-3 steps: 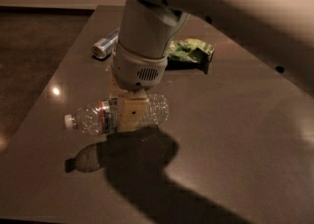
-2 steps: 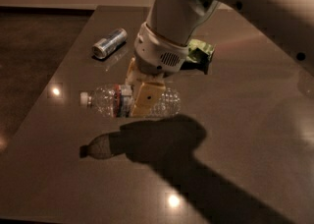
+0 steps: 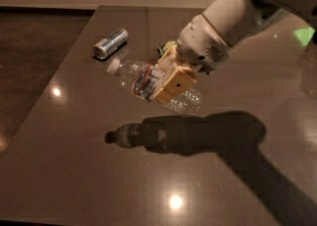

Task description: Place water bottle upright

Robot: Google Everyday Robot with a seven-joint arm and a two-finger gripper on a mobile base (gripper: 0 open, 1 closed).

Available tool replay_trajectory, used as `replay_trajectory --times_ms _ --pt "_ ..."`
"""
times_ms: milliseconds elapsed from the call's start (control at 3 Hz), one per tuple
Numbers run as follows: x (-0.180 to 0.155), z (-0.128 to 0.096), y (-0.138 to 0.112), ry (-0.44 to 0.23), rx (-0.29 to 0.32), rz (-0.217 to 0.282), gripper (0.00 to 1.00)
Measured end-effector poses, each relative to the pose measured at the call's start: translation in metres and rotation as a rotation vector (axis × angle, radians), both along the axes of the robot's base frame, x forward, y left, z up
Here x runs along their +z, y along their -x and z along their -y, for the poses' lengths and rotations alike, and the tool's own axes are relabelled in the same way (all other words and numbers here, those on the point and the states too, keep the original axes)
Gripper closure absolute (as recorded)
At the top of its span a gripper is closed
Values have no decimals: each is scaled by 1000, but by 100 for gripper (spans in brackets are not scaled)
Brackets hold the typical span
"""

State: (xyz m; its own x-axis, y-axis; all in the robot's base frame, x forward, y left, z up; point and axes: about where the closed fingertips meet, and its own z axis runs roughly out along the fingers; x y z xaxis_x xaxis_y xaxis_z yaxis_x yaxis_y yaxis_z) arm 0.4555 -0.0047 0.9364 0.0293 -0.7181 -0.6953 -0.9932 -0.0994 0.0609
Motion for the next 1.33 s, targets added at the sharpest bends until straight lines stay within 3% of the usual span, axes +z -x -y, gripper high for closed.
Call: replay_trajectory --times_ms 333,667,1000,1333 --pt "20 18 -10 -204 -122 -10 100" --pt "34 25 -10 -340 -196 -19 100" --pt "44 26 -3 -433 -230 -49 100" --pt "44 25 -2 -445 -228 -51 100"
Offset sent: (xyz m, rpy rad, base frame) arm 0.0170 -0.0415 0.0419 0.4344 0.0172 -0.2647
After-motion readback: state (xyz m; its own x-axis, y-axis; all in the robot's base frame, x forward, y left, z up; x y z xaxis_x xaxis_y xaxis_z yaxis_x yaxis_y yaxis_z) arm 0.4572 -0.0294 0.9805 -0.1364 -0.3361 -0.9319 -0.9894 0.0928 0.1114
